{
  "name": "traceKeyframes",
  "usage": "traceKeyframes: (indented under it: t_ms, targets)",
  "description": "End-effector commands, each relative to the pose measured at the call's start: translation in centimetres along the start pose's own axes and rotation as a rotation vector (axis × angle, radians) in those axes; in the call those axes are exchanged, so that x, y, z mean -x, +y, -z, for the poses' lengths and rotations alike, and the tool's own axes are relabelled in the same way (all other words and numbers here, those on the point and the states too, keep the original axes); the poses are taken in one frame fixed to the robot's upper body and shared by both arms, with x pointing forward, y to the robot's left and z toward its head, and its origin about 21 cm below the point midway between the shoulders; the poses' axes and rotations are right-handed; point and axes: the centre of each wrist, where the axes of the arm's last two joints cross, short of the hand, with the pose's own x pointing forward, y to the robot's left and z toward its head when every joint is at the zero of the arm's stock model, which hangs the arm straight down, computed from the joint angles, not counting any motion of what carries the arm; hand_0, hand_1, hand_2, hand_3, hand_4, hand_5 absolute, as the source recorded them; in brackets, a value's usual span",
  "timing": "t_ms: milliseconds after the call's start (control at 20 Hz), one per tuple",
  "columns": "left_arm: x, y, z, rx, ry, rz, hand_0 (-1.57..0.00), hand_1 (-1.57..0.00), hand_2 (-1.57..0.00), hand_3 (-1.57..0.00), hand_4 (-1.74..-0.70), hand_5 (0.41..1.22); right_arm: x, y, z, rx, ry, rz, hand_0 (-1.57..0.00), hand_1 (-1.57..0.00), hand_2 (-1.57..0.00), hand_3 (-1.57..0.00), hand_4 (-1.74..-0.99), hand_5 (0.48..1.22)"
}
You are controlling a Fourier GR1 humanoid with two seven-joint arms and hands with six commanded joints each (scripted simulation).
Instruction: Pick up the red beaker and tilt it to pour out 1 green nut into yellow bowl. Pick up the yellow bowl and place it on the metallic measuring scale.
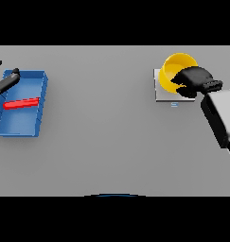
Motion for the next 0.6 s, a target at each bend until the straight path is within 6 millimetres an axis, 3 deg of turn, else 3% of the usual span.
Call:
traceKeyframes:
  t_ms: [0,150,250,400,550]
  targets:
    - [-0.09,0.03,-0.12,-0.006,-0.005,0.001,0.00,0.00,0.00,0.00,-0.84,0.774,-0.14,-0.24,0.20,-0.005,0.011,0.020,-1.33,-1.12,-1.01,-0.82,-1.592,1.074]
    - [-0.01,0.27,-0.07,-0.004,-0.001,-0.006,0.00,0.00,0.00,0.00,-0.84,0.764,0.26,-0.41,0.07,-0.025,0.015,0.069,-0.76,-0.67,-0.58,-0.48,-1.513,0.923]
    - [-0.19,-0.23,0.19,0.005,-0.004,-0.017,0.00,0.00,0.00,0.00,-0.84,0.760,-0.17,-0.29,0.33,-0.035,0.018,0.091,-0.48,-0.46,-0.38,-0.32,-1.485,0.863]
    - [-0.09,0.19,0.11,-0.012,0.002,-0.007,0.00,0.00,0.00,0.00,-0.83,0.750,-0.12,0.09,0.33,-0.049,0.010,0.062,-0.25,-0.24,-0.19,-0.16,-1.448,0.824]
    - [-0.44,-0.09,-0.01,-0.006,-0.010,-0.006,0.00,0.00,0.00,0.00,-0.84,0.755,0.21,-0.50,0.19,-0.064,0.034,0.043,-0.13,-0.12,-0.10,-0.08,-1.409,0.804]
